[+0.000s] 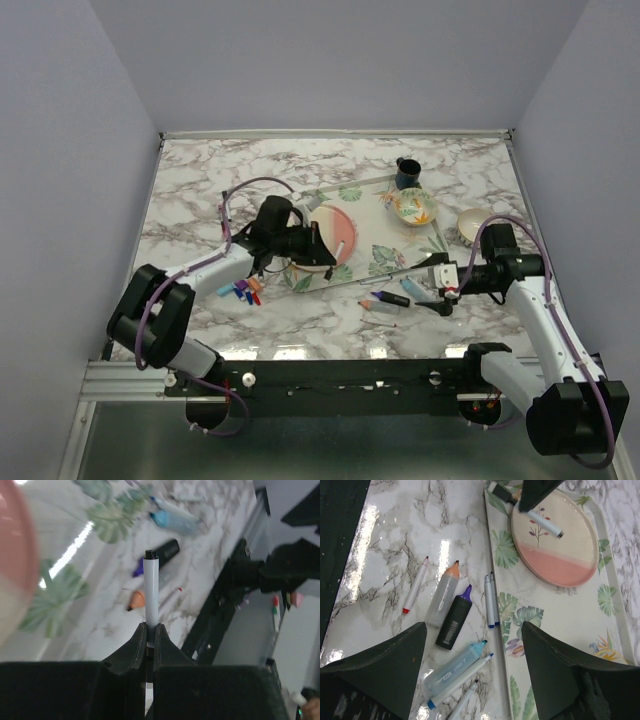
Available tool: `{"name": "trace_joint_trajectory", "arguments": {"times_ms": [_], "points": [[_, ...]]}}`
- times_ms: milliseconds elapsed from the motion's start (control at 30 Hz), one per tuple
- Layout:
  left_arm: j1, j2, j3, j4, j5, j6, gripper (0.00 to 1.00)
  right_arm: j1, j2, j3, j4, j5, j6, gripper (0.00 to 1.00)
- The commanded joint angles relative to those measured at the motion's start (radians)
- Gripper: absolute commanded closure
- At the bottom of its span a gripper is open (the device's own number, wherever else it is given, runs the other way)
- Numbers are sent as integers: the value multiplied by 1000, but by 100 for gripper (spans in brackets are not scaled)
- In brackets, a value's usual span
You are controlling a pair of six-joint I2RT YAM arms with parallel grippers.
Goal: Open the pen caps
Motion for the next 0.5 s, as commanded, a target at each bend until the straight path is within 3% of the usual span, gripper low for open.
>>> {"name": "trace_joint_trajectory", "arguments": {"times_ms": [0,300,467], "points": [[-145,85,73,16,209,44,100,44,24,68,-22,-57,-97,18],[-284,217,160,69,257,14,100,285,83,22,207,153,82,30],[-308,261,191,74,266,7,100,479,101,-45,362,366,217,35]]}}
